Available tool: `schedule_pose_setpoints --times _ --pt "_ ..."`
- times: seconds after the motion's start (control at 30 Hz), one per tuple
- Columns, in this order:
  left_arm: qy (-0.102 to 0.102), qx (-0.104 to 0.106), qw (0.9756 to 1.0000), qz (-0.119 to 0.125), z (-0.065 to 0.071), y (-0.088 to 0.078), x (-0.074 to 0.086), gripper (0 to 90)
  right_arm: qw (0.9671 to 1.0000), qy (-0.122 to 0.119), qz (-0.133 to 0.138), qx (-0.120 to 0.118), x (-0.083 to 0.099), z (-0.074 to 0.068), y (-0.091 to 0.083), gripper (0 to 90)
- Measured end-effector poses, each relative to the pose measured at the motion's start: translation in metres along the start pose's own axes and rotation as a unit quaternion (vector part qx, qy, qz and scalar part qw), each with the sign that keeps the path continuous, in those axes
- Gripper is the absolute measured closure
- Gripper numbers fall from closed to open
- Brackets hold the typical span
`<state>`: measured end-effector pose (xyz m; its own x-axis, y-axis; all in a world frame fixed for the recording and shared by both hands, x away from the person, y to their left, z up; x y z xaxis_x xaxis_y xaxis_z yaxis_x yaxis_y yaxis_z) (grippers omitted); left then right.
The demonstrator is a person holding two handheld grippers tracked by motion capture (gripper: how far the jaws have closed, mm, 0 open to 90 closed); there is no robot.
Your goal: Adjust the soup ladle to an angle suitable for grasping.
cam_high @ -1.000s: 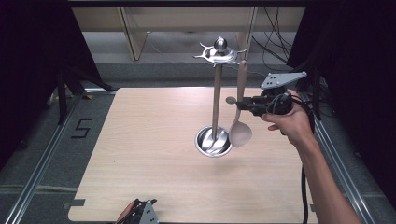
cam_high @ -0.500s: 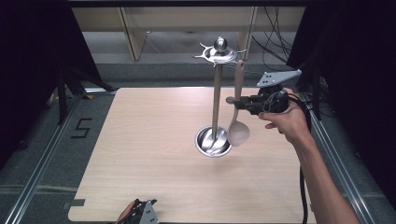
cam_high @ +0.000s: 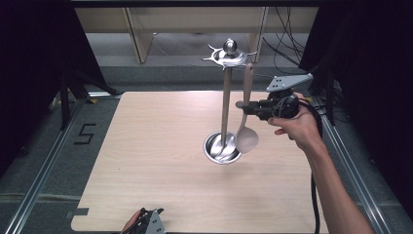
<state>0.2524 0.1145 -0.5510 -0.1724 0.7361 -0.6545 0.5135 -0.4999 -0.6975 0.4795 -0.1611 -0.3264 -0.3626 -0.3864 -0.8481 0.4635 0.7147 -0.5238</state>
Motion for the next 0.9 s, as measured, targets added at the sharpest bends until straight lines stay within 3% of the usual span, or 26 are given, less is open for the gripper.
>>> schedule_pose_setpoints --times 0.1,0.13,0.2,0.23,0.63,0.87,0.9 --pt "-0.006 0.002 1.0000 -0.006 0.001 0.000 0.001 15.6 0.9999 -0.001 0.010 0.004 -0.001 -0.001 0.001 77.2" --pt "0.000 0.000 1.0000 0.000 0.000 0.000 0.000 15.6 0.9999 -0.002 0.010 0.008 -0.001 0.000 0.000 77.1" --pt "0.001 -0.001 1.0000 -0.005 0.000 0.000 0.001 15.5 1.0000 0.002 -0.001 0.005 0.001 -0.003 -0.001 76.9" --pt "-0.002 0.005 1.0000 -0.001 0.001 0.001 0.001 15.5 0.9998 -0.005 0.011 0.017 -0.001 -0.002 0.000 76.6" --pt "-0.002 0.003 1.0000 0.000 0.001 0.001 0.000 15.6 0.9996 -0.005 0.024 0.017 -0.004 -0.005 -0.005 72.9" --pt "-0.001 0.000 1.0000 0.000 0.000 0.000 0.000 15.6 0.9992 0.008 0.033 0.020 0.001 -0.008 -0.009 68.4" --pt "-0.009 0.000 0.9999 0.006 0.001 0.001 -0.001 15.6 0.9988 0.008 0.041 0.024 0.002 -0.009 -0.011 66.6"
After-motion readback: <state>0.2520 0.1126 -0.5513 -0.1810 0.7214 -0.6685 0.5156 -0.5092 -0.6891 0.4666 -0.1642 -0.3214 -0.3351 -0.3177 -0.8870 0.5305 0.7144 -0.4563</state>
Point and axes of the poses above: each handheld gripper's, and its own axes: y roughly forward along the jaws, x roughly out of its underside, z roughly to its right, the point moved 8 cm from there along y, roughly forward along the jaws, and after that the axes turned 7 degrees about y, right-handed, at the moved point
